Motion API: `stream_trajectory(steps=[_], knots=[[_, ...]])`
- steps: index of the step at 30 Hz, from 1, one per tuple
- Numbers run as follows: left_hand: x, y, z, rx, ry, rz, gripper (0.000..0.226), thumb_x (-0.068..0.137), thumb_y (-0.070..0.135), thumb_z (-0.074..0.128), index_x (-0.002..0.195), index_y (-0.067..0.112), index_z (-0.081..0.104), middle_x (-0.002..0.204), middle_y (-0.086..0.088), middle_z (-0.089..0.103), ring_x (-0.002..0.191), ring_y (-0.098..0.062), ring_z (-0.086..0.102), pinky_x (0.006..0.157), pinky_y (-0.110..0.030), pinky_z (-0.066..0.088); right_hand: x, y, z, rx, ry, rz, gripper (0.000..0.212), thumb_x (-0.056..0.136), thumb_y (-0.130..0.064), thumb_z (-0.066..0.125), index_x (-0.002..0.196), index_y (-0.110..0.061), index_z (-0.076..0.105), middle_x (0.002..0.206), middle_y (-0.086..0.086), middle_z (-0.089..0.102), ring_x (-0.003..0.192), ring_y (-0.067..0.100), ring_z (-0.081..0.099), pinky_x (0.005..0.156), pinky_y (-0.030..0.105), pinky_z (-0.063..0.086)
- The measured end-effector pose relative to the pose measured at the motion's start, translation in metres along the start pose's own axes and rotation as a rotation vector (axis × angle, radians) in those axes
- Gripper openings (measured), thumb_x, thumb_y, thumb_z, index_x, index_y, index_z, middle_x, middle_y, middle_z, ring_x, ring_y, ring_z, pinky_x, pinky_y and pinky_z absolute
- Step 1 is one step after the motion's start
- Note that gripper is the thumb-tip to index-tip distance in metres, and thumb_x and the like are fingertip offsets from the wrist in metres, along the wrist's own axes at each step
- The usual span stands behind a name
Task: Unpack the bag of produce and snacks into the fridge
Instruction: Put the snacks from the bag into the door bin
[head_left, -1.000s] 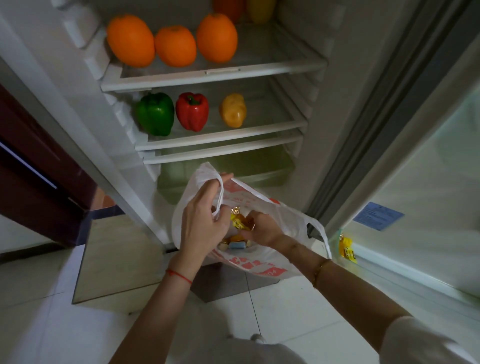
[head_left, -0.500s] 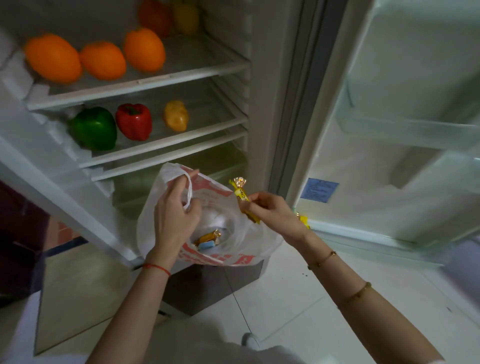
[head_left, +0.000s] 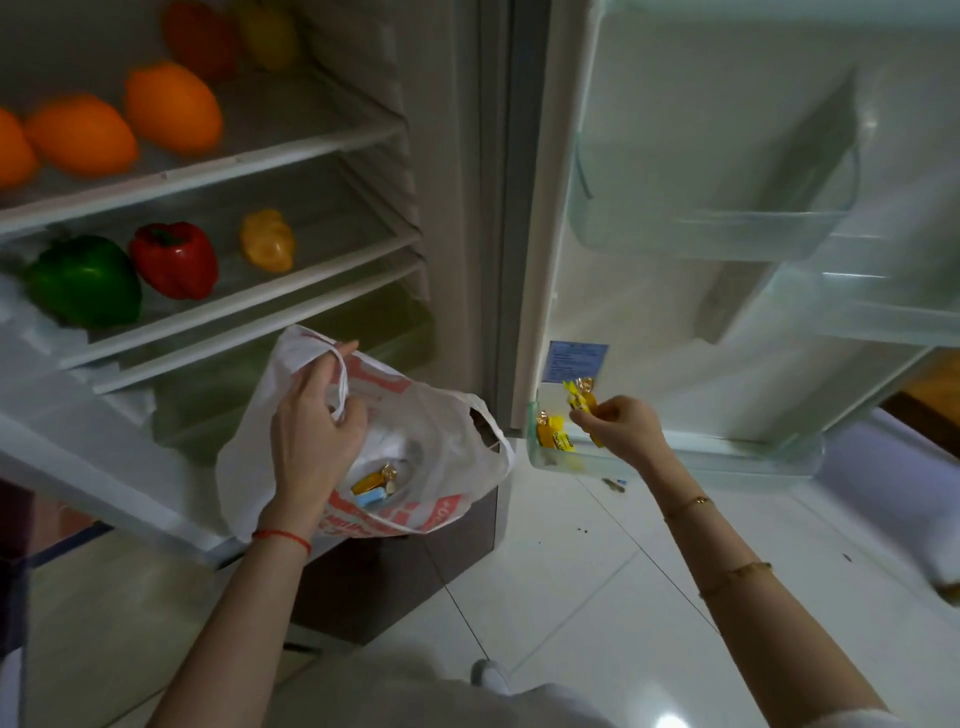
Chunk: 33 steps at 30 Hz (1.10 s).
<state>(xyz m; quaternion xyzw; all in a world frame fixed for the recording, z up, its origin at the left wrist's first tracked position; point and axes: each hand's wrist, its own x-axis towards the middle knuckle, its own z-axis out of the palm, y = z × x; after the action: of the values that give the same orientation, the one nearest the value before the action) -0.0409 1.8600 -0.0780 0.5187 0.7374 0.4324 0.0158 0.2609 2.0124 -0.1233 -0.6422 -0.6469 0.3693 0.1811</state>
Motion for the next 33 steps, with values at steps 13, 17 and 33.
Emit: stream_trajectory(steps=[13, 17, 33], knots=[[-0.002, 0.001, 0.002, 0.026, 0.001, -0.014, 0.044, 0.088, 0.009, 0.059, 0.129, 0.024, 0.055, 0.117, -0.002, 0.063, 0.097, -0.009, 0.06, 0.077, -0.015, 0.047, 0.05, 0.021, 0.072, -0.283, -0.12, 0.182, 0.053, 0.081, -0.054, 0.069, 0.101, -0.006, 0.063, 0.091, 0.009, 0.06, 0.083, 0.024, 0.059, 0.071, 0.034, 0.046], [-0.002, 0.002, 0.001, 0.029, 0.004, -0.022, 0.046, 0.087, 0.006, 0.059, 0.128, 0.024, 0.056, 0.114, -0.001, 0.063, 0.094, -0.007, 0.058, 0.073, -0.01, 0.043, 0.049, 0.021, 0.076, -0.291, -0.123, 0.193, 0.057, 0.082, -0.06, 0.064, 0.102, -0.006, 0.063, 0.092, 0.009, 0.063, 0.089, 0.026, 0.065, 0.072, 0.034, 0.048], [-0.01, -0.012, -0.023, 0.099, 0.092, -0.055, 0.016, 0.085, 0.009, 0.057, 0.099, 0.015, 0.056, 0.089, -0.001, 0.061, 0.074, -0.018, 0.057, 0.061, -0.037, 0.051, -0.035, -0.142, 0.032, -0.056, -0.596, -0.448, 0.015, 0.093, -0.023, 0.063, 0.094, -0.011, 0.072, 0.08, 0.002, 0.074, 0.068, 0.01, 0.07, 0.065, 0.018, 0.057]])
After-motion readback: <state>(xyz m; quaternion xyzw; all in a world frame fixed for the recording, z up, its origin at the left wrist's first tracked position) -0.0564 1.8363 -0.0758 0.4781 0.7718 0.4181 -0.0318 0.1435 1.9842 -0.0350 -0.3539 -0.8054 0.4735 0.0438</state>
